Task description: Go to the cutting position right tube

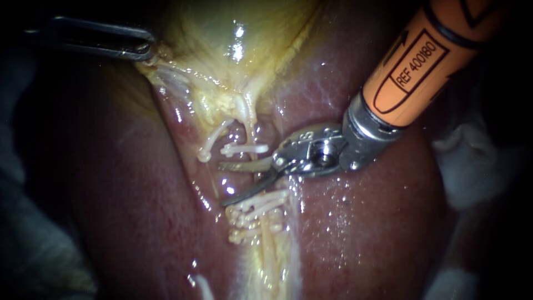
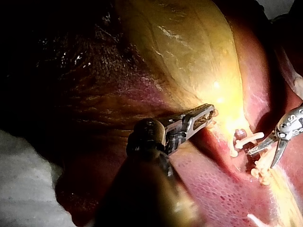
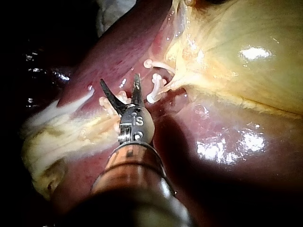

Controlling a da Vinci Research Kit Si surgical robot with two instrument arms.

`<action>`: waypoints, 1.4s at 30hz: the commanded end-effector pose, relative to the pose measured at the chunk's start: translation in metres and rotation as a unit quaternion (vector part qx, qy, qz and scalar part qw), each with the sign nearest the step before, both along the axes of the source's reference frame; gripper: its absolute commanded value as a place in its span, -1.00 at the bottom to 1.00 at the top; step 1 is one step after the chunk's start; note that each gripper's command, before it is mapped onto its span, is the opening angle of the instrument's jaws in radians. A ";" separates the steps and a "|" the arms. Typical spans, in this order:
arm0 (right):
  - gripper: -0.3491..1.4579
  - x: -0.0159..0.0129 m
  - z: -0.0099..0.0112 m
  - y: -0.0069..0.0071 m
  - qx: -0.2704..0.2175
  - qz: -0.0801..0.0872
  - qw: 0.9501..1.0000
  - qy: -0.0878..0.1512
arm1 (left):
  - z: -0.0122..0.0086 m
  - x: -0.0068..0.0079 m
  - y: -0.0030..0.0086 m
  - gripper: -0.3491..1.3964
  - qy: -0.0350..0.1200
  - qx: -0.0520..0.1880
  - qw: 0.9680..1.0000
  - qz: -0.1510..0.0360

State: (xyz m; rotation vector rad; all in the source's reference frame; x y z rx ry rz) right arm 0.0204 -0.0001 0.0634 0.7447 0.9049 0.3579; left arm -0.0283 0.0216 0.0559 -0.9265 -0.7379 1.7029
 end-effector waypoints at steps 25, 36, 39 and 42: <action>0.97 -0.0080 -0.0003 0.0012 0.014 -0.030 0.999 0.018 | 0.0000 0.0001 0.0000 -1.00 0.000 0.000 1.000 0.000; 0.97 -0.0073 0.0049 0.0002 0.043 -0.042 0.998 0.011 | -0.0001 0.0001 0.0000 -1.00 0.000 0.000 1.000 0.000; 0.99 -0.0065 0.0052 0.0001 0.051 -0.038 0.998 0.019 | -0.0001 0.0001 0.0000 -1.00 0.000 0.000 1.000 0.000; 0.99 -0.0055 0.0054 0.0000 0.054 -0.043 0.997 0.025 | -0.0001 0.0001 0.0000 -1.00 0.000 0.000 1.000 0.000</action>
